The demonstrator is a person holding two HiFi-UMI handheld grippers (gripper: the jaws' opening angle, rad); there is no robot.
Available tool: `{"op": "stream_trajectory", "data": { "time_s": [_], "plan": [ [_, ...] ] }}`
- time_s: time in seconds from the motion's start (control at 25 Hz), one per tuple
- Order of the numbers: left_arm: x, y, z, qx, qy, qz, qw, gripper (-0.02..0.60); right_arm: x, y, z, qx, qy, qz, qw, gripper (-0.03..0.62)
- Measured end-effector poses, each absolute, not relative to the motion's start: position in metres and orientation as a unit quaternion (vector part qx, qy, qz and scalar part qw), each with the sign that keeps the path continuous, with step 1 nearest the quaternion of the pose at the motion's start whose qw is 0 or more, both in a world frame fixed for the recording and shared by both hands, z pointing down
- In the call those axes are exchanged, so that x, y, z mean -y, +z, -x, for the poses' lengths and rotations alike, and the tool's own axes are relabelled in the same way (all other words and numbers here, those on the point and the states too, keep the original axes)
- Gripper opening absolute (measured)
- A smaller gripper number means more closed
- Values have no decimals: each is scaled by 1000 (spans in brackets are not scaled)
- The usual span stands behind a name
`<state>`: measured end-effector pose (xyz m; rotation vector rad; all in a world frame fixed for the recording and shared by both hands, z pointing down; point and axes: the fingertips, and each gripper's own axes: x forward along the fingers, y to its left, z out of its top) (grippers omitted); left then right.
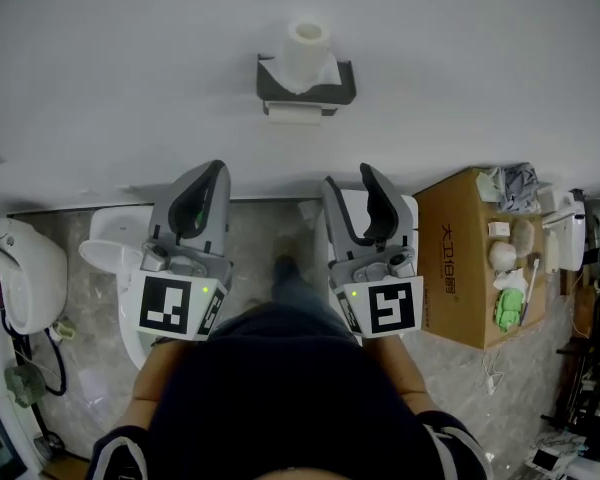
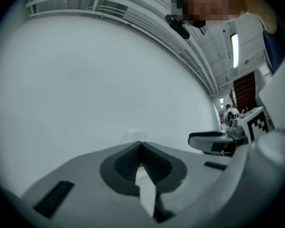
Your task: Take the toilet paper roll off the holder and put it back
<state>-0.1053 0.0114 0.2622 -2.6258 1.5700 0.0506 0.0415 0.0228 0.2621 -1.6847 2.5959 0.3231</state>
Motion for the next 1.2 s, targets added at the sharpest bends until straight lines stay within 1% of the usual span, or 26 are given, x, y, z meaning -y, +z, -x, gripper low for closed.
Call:
{"op": "stream_trajectory", "data": {
  "time_s": [0.28,0.48,0.88,1.2],
  "plan": [
    [43,262,90,-517,13,855,37,0,39,262,-47,-854,70,515,27,206],
    [70,263,88,-533,10,845,34,0,73,266,-48,-865,63,497,19,215],
    [116,261,79,-564,9,825,39,0,125,268,-53,-888,61,456,12,224],
    [144,263,78,-590,22,807,24,0,156,267,-51,-906,64,419,6,233]
  ]
}}
